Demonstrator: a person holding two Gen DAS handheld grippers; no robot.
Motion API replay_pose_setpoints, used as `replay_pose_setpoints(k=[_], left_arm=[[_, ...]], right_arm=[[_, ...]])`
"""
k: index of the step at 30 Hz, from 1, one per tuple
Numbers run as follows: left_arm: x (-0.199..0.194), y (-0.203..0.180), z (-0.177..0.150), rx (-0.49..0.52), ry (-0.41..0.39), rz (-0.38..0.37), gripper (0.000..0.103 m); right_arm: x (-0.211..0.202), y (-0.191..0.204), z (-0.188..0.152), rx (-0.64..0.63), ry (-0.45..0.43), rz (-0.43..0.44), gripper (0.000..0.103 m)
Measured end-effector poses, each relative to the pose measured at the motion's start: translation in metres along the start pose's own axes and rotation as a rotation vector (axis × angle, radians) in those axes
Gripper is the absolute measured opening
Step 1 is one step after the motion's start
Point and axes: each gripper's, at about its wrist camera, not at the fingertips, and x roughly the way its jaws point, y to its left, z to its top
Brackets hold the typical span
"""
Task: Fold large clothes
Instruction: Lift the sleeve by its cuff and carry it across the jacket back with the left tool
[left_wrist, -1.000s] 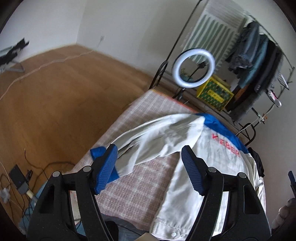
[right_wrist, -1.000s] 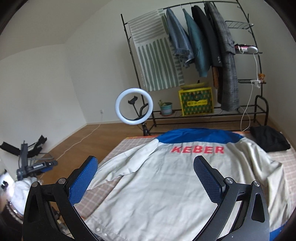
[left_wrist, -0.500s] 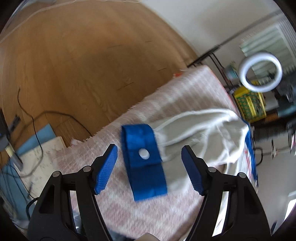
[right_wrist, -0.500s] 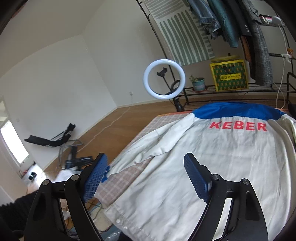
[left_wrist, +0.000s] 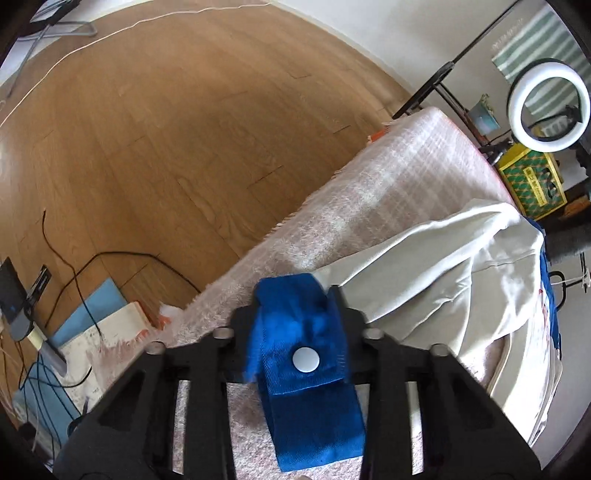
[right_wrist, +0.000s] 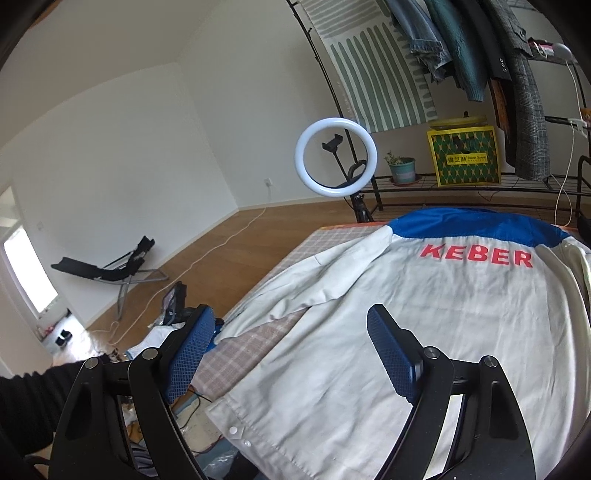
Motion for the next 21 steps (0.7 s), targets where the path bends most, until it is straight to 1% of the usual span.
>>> replay_pose_setpoints(k=[2,5,6,7,9,10,11,13,16,17,18,21], left_arm=[[-0.004,-0.005,-0.001,0.026,-0.02,0.016,0.006],[-0.017,-0.01,-0.003,0.057,-0.059,0.0,0.004],[-0.023,-0.011,-0.003,0.064,-0.072,-0.008,0.003],[-0.029,-0.013,-0.003,0.07,-0.086,-0.014,0.003],[-0.048,-0.022,-0.006,0.102,-0.128,-0.046,0.001],[-0.057,-0.025,-0.007,0.114,-0.143,-0.058,0.001],[-0.07,-0.031,-0.01,0.131,-0.169,-0.075,0.001],[-0.095,-0.041,-0.016,0.173,-0.215,-0.11,0.001],[-0.136,-0.066,-0.031,0.263,-0.287,-0.164,0.0],[-0.15,-0.077,-0.038,0.292,-0.311,-0.188,0.0],[-0.162,-0.086,-0.046,0.319,-0.331,-0.209,0.0],[-0.189,-0.114,-0.073,0.411,-0.365,-0.259,0.0]], right_arm=[[0.002,-0.002,-0.001,0.005,0.013,-0.009,0.084],[0.006,-0.002,-0.006,0.012,0.053,-0.008,0.083],[0.008,-0.001,-0.009,0.013,0.069,-0.006,0.081],[0.012,0.0,-0.014,0.015,0.091,-0.002,0.077],[0.019,0.001,-0.025,0.02,0.136,0.012,0.073],[0.023,0.003,-0.033,0.018,0.163,0.014,0.069],[0.027,0.004,-0.041,0.013,0.188,0.013,0.062],[0.036,0.006,-0.057,-0.002,0.247,0.009,0.056],[0.041,0.003,-0.072,-0.004,0.291,-0.001,0.054],[0.041,0.002,-0.074,0.002,0.298,-0.003,0.05],[0.042,0.0,-0.075,0.009,0.303,-0.005,0.048],[0.042,-0.003,-0.076,0.039,0.309,-0.006,0.046]])
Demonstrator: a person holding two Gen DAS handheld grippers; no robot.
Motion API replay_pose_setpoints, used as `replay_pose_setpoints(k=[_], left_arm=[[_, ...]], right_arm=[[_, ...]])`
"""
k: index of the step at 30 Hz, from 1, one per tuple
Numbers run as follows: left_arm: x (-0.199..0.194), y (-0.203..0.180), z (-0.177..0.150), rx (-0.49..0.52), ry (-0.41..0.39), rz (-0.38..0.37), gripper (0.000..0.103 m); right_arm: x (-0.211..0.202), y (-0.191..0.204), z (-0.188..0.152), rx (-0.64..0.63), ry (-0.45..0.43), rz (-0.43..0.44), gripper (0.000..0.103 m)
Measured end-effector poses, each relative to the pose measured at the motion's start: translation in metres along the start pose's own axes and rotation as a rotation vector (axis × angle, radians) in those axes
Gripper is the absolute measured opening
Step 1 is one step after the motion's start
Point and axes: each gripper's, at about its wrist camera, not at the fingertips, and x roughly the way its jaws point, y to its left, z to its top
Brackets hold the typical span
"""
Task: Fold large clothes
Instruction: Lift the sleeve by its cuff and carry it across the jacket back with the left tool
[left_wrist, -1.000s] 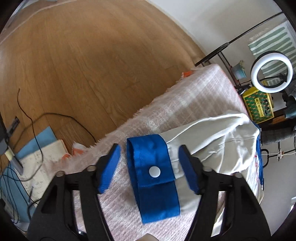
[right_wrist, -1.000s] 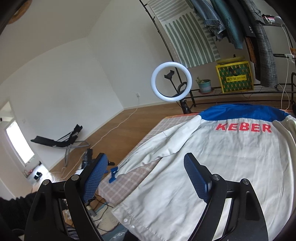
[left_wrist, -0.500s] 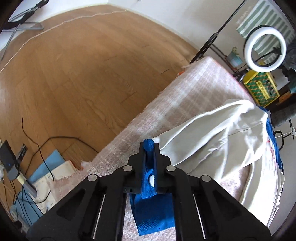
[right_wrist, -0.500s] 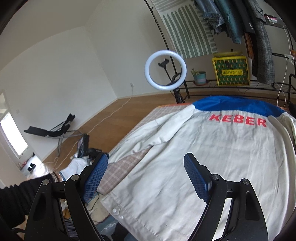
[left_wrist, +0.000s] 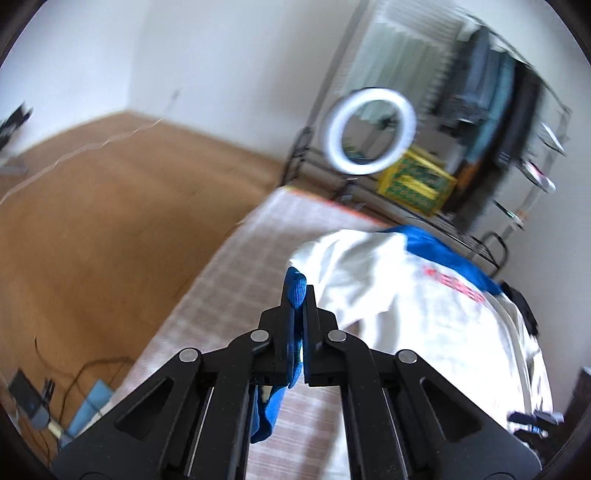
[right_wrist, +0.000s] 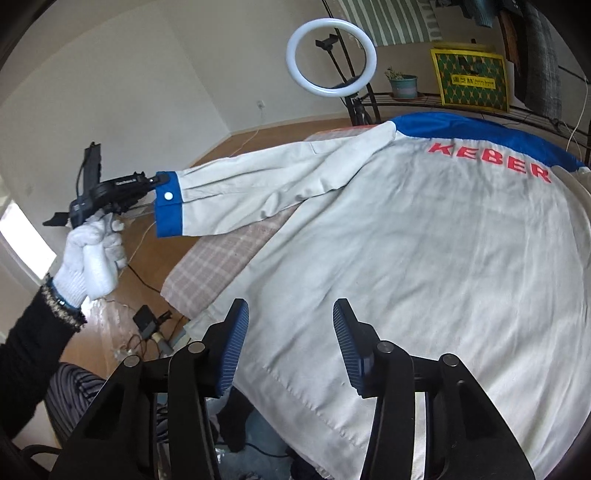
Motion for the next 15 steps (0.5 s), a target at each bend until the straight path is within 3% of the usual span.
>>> replay_pose_setpoints(k=[9,15], left_arm=[[-0.046,-0.1,-0.063,0.231,0.049,-0.218,0.0],[-0.047,-0.135,-0.108,0.312,0.143,-0.267,0.0]], right_arm=[[-0.007,-0.022,0.006,0.068,-0.031,-0.026,0.042],[-0.01,-0.046,0.034,0.157,-0.065,0.003,0.042]])
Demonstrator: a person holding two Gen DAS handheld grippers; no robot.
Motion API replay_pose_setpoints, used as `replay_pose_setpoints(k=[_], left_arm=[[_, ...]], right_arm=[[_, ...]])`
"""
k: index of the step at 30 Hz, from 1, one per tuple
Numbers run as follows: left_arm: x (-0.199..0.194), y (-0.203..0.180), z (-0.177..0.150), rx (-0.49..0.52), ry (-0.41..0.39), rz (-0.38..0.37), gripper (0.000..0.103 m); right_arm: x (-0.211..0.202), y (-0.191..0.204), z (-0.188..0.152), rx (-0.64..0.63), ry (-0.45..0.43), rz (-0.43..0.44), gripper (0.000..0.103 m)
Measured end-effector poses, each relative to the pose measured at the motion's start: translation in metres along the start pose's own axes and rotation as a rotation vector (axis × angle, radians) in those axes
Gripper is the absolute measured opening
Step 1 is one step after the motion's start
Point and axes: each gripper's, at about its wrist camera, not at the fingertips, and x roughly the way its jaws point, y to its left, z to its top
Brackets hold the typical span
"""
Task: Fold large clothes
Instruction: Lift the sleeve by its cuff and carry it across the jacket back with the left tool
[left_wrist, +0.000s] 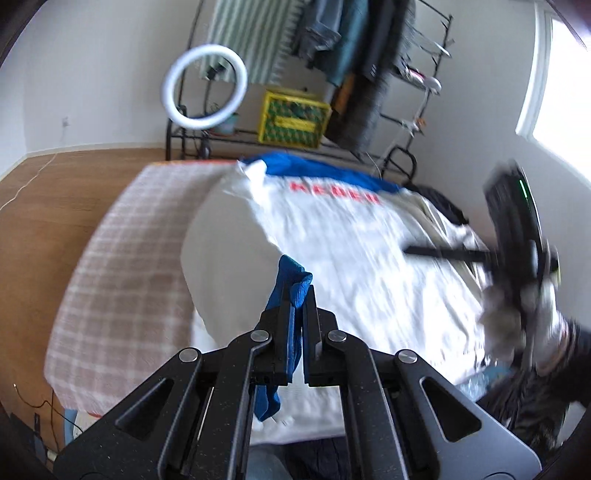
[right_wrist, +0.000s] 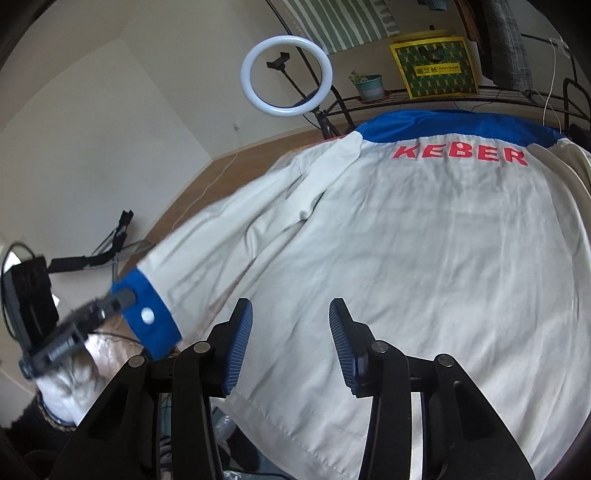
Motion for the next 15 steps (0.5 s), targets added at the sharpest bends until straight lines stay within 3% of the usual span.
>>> replay_pose_setpoints(k=[6,15], left_arm=[[-0.001,0.003,-0.007,-0.042,0.004,0.007,0.0],[0.003,0.009,-0.008,-0.075,0.014,-0.009,0.0]], right_arm=[[0.038,0.004,0.061,0.01,0.01,0.072,0.042],[0.173,-0.018,0.157,0.14,0.109,0.065,0.044]])
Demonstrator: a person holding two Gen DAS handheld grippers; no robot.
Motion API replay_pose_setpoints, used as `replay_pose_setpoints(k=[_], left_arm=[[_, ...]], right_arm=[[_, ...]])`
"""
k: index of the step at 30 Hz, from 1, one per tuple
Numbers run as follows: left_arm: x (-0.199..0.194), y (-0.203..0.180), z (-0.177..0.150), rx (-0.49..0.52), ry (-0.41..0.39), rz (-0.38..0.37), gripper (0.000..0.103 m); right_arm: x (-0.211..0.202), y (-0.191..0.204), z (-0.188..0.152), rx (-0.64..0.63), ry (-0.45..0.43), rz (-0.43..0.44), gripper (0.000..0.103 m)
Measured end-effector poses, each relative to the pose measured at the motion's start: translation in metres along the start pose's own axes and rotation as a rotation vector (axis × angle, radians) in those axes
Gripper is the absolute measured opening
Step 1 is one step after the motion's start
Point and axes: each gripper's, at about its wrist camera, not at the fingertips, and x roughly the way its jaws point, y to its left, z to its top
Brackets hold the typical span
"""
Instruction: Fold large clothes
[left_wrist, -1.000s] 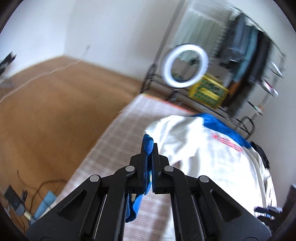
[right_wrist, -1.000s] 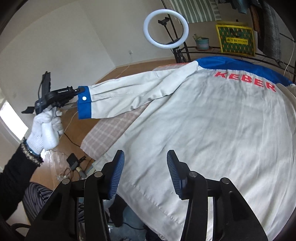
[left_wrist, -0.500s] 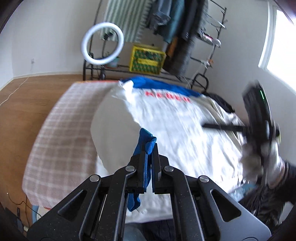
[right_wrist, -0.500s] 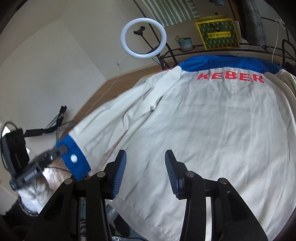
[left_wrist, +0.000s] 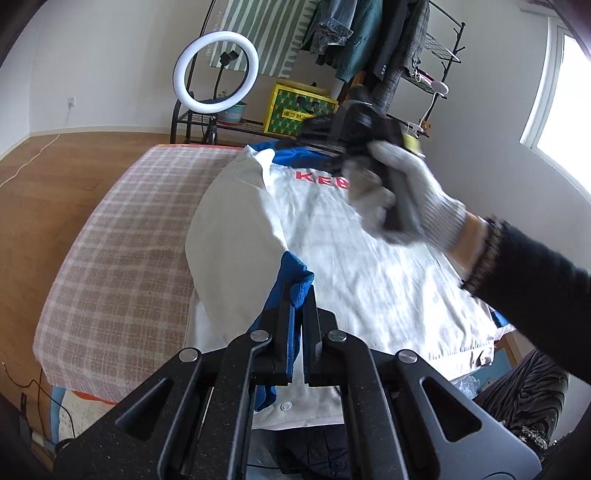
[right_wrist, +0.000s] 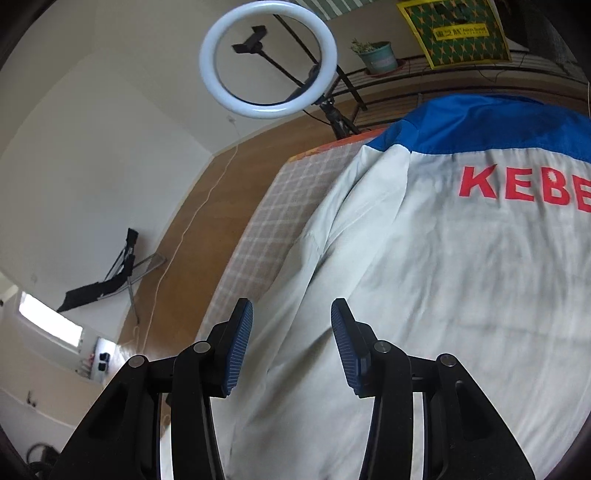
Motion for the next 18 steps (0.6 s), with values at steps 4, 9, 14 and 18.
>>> replay_pose_setpoints(k=[4,9,14,18], left_arm=[[0.002,0.004,-0.001,0.002,0.011,-0.012,0.0],[0.004,0.01,0.002,-0.005,0.029,-0.017,0.0],[0.005,0.009,-0.001,0.014,0.039,0.001,0.0],[0.003,0.01,-0.006,0.011,0.046,0.0,0.0]], right_arm=[[0.043,-0.016,0.034,0.066,0.006,-0.015,0.044],[0.094,-0.014,0.061,0.057,0.049,-0.067,0.044],[0.122,-0.003,0.074,0.015,0.091,-0.105,0.005],[0.105,0.0,0.077,-0.06,0.063,-0.151,0.002]])
